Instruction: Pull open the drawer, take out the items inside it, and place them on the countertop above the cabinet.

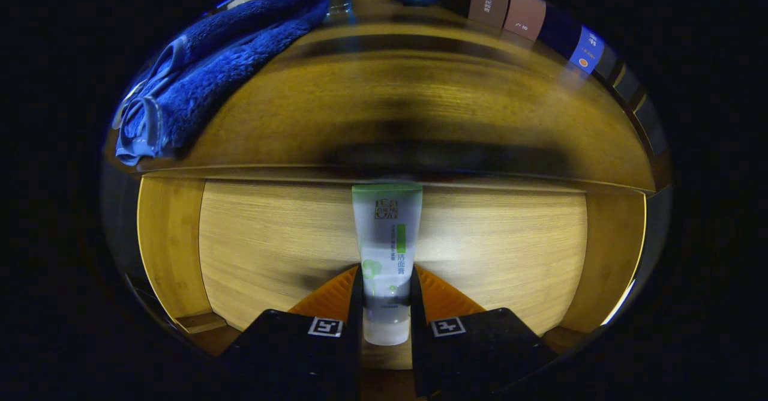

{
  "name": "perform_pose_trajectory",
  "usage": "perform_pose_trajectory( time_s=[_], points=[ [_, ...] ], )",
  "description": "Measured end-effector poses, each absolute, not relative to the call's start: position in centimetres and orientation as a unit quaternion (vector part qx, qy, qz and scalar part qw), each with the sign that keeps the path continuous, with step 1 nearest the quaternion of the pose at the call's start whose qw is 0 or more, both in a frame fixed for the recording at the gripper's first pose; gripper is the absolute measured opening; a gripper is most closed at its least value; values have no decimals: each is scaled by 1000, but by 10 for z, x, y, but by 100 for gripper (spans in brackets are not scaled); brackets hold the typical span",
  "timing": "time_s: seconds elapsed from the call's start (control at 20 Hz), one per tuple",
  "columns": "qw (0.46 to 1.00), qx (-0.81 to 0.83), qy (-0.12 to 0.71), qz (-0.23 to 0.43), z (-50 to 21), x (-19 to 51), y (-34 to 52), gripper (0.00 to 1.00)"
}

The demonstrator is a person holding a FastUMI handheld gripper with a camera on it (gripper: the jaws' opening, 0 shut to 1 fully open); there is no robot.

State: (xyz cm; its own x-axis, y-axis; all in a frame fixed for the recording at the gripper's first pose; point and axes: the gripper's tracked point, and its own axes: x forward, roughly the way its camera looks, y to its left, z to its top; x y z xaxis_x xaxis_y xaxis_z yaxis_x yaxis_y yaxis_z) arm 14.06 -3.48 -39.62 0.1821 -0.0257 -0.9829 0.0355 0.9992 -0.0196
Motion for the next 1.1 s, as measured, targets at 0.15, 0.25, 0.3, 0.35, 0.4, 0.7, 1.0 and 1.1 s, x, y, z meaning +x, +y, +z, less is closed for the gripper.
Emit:
perform_pose_trajectory(
  time_s=[0.15,0.25,0.3,0.35,0.4,0.7,1.0,1.1],
  points=[
    [777,29,629,-4,-372,141,-25,38],
    [781,54,622,15,-348,133,-15,38],
    [785,50,618,21,-340,128,-15,38],
    [789,47,612,23,-333,124,-16,38],
    [794,45,606,28,-325,120,-17,38],
    [832,56,551,29,-267,120,-26,38],
    [866,46,497,5,-237,209,-42,38],
    [866,50,498,-7,-244,246,-44,38]
  ],
)
